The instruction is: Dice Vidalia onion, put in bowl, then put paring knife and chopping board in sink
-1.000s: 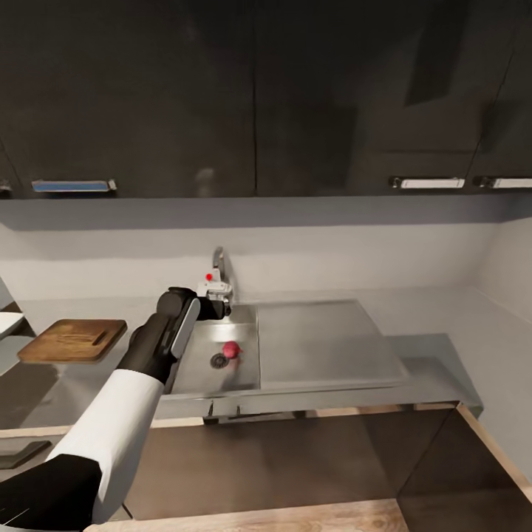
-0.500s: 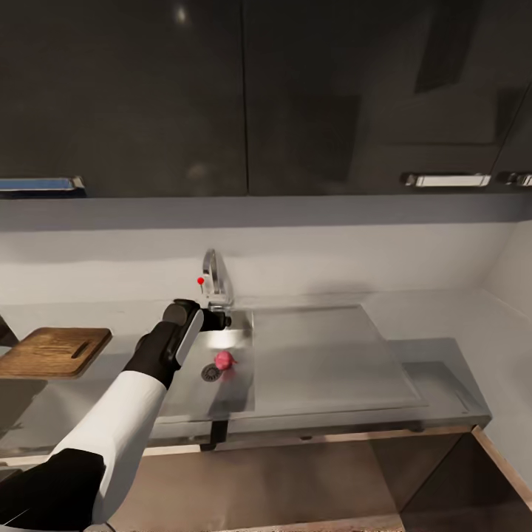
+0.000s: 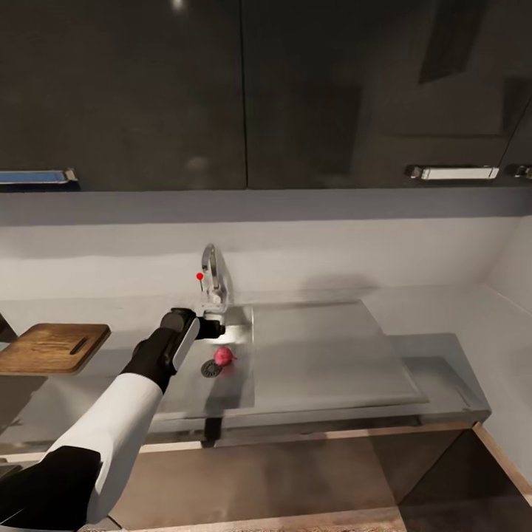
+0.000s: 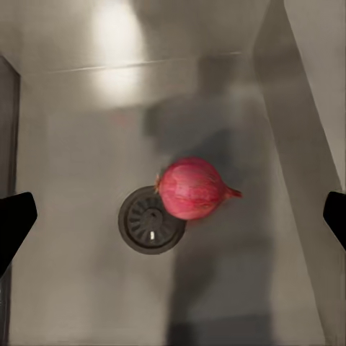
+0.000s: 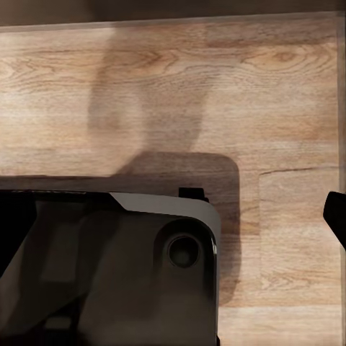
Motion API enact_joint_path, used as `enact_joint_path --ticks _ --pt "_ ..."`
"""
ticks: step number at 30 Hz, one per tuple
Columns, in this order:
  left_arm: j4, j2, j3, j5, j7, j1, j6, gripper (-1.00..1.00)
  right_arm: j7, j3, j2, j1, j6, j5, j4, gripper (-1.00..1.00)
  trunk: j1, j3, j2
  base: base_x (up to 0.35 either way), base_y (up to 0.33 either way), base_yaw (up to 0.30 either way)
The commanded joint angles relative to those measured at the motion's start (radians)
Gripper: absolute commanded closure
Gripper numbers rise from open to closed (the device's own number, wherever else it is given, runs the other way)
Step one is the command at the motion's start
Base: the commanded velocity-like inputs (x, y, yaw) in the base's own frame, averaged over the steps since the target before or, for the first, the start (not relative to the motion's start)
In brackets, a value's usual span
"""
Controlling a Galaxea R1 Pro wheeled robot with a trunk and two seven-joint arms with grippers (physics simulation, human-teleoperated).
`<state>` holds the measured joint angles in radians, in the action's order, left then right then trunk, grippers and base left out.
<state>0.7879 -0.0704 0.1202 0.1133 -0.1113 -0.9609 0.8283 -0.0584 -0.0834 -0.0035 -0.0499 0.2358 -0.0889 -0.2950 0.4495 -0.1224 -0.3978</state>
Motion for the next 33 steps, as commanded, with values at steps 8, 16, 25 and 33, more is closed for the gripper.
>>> enact_joint_path --ticks 8,16,25,33 --pt "-0.035 0.002 0.003 0.011 -0.01 -0.001 -0.031 -1.0 -0.006 -0.009 0.0 -0.001 0.003 -0.009 0.0 -1.0 0.001 -0.015 -0.002 0.0 0.0 0.0" --pt "-0.038 0.001 0.003 0.011 -0.01 -0.001 -0.033 -1.0 -0.006 -0.008 0.0 -0.001 0.003 -0.009 0.0 -1.0 0.001 -0.028 -0.002 0.001 0.0 0.0" --pt "-0.052 0.001 0.003 0.011 -0.009 -0.001 -0.034 -1.0 -0.006 -0.007 0.001 -0.001 0.003 -0.009 0.0 -1.0 0.001 -0.042 -0.002 0.111 -0.04 0.0" --pt "-0.064 0.002 0.003 0.011 -0.008 -0.001 -0.034 -1.0 -0.006 -0.007 0.002 -0.001 0.003 -0.009 0.0 -1.0 0.001 -0.055 -0.002 0.037 -0.016 0.0"
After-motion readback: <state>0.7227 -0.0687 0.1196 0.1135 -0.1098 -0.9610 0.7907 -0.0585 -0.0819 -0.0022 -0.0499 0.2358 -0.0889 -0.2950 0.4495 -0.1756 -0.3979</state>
